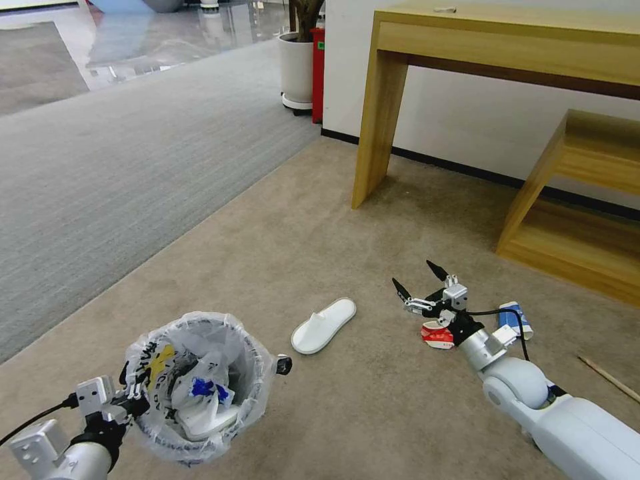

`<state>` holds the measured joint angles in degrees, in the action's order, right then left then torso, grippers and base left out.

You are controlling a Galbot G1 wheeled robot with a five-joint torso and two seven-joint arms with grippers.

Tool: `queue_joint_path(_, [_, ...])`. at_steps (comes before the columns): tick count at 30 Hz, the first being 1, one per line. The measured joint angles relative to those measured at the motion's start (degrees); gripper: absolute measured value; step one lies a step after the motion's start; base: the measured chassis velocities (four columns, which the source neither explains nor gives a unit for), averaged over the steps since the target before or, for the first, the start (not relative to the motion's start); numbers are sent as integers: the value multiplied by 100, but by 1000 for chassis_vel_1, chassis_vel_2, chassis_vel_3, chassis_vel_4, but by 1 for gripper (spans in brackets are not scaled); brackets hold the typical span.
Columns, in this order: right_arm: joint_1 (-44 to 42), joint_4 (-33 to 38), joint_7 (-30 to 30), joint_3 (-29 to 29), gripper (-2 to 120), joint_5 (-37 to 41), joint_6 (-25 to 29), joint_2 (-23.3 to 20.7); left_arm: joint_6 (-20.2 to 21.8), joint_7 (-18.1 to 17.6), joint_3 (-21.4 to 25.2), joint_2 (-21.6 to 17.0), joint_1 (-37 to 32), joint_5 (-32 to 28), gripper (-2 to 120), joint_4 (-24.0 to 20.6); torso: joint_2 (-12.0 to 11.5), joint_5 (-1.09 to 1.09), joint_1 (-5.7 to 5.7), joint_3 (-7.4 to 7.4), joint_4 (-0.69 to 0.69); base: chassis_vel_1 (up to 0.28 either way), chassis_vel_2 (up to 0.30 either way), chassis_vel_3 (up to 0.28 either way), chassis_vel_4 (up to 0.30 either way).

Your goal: Pick up the trash bin and place the garbage on the floor into it.

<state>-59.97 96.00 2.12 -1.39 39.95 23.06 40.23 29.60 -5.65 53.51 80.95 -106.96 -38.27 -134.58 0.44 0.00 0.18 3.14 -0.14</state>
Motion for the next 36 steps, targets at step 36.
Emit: queue_joint_path(36, [1363, -954, 2773, -2876, 100, 735, -1557, 1821, -64, 34, -35, 19, 311, -21, 1, 631, 0, -2, 0, 0, 0, 0, 0, 0, 0])
